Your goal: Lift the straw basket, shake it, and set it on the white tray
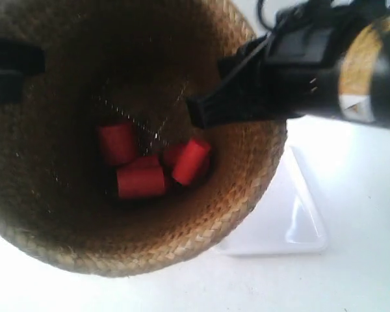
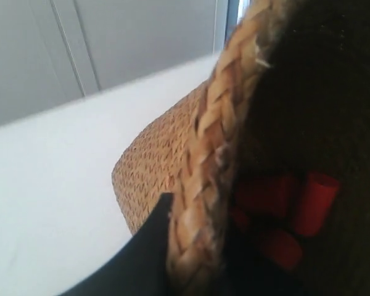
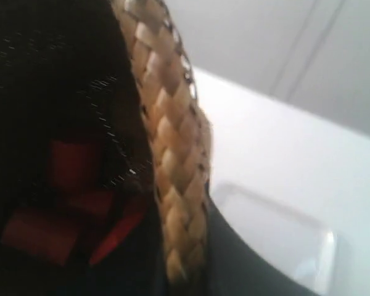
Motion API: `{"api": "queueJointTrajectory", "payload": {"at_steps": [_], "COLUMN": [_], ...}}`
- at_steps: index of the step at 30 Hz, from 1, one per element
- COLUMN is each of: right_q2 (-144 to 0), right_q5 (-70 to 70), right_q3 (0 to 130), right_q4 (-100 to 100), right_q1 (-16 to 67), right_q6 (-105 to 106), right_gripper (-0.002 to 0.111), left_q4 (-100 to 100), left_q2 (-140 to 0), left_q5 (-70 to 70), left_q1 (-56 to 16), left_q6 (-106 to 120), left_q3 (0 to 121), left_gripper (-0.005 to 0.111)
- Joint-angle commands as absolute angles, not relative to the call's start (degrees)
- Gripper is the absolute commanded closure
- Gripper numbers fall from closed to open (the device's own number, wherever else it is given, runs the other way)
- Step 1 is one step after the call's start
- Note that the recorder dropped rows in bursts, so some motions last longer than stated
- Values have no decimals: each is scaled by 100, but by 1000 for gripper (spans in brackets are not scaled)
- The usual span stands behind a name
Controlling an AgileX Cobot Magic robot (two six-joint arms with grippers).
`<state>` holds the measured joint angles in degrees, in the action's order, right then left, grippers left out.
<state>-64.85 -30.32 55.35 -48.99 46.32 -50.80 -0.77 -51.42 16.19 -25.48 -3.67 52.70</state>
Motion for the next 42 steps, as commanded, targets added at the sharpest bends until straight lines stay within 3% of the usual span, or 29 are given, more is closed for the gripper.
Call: {"api": "queueJointTrajectory", "payload": {"at_steps": [1, 5, 9, 11, 13, 14, 17, 19, 21, 23, 25, 27, 32, 37, 42], "right_q2": [-6442, -5877, -6615, -6523, -5903, -5797, -6602, -6711, -6004, -5674, -6257, -6578, -5641, -6729, -6122], "right_q5": [-3857, -2837, -3091, -3719, -3099, -2649, -3305, -4194, -3908, -2499, -2844, -3693, -2469, -2950, -2605], "right_q3": [6010, 5886, 5458, 5868, 5970, 5796, 5454, 5759, 5963, 5627, 5344, 5594, 5743, 5275, 5710], "right_q4": [-3691, -3770, -5290, -4231, -3727, -4275, -6089, -5297, -4196, -4467, -5616, -4973, -3990, -5697, -3904], "right_q1": [4806, 5078, 4725, 4821, 5095, 5127, 4735, 4726, 5010, 5052, 4750, 4636, 5009, 4525, 5038], "right_q6": [-4593, -4294, -5247, -4985, -4628, -4666, -5865, -5655, -4825, -4823, -5549, -5627, -4704, -6058, -4729], "right_gripper": [108, 108, 108, 108, 108, 108, 108, 108, 108, 108, 108, 108, 108, 108, 108], "left_q4": [-346, 0, 76, -238, -178, 199, 482, 82, -82, 126, 173, 73, 127, 333, 197], "left_q2": [-5049, -4640, -5362, -5306, -4826, -4774, -5418, -5372, -4813, -4686, -5278, -5452, -4635, -5457, -4805], "left_q5": [2360, 1891, 1397, 1966, 1783, 1438, 886, 1475, 1712, 1210, 848, 1209, 1174, 266, 805], "left_q1": [-2827, -2918, -2756, -2851, -3005, -2976, -2684, -2679, -2924, -2899, -2733, -2712, -3017, -2607, -2976], "left_q6": [-161, 0, -184, -419, -397, -383, -502, -694, -532, -468, -468, -635, -403, -538, -577], "left_q3": [5693, 5634, 5038, 5365, 5531, 5394, 4971, 5295, 5501, 5346, 4999, 5144, 5308, 4687, 5201], "left_gripper": [107, 107, 107, 107, 107, 107, 107, 107, 107, 107, 107, 107, 107, 107, 107]}}
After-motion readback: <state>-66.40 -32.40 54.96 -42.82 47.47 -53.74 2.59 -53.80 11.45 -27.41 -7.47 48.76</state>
